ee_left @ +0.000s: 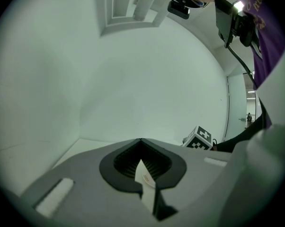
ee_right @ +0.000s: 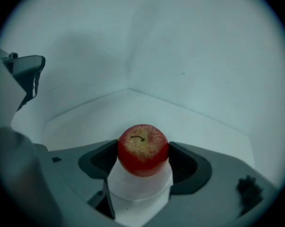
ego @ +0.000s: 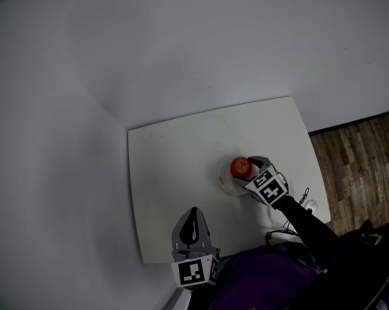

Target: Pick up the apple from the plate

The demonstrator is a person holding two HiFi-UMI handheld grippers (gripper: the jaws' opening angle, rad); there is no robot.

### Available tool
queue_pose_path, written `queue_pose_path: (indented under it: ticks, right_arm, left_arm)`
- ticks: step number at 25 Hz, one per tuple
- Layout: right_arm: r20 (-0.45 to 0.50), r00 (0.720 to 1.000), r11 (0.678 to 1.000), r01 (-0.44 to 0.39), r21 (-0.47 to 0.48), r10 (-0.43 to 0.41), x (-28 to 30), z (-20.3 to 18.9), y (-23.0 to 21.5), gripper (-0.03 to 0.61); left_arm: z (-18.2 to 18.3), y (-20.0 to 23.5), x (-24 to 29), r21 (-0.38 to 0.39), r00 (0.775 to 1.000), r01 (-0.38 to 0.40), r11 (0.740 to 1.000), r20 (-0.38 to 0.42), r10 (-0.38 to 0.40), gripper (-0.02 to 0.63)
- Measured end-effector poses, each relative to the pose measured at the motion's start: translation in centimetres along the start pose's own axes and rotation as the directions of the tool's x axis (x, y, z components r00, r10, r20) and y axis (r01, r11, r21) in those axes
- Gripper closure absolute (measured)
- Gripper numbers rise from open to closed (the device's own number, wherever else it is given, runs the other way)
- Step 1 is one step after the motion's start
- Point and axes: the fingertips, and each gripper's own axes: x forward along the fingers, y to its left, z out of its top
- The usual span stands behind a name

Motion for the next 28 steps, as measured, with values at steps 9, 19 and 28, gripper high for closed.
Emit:
queue_pose_path:
  ticks: [9,19,28]
  right_arm:
    - [0.017,1.0,1.0,0.02,-0.003,-0.02,-1.1,0.0,-0.3,0.233]
    - [0.023,0.999,1.0,0.031,-0.001,-0.031,-2.5,-0.4,-0.5,0.233]
    - [0.038,0.998,0.999,0.052,0.014,-0.053,-4.4,-1.0,-1.1,0.233]
  left_arm:
    - [0.2,-0.4,-0.2,0.008,1.0,0.009,1.0,0.002,-0.009,0.607]
    - [0.3,-1.3,-0.6,0.015,1.0,0.026,1.0,0.011,-0.027,0.607]
    - [1.3,-2.5,-1.0,0.026,1.0,0.025,0.999,0.007,-0.025,0.607]
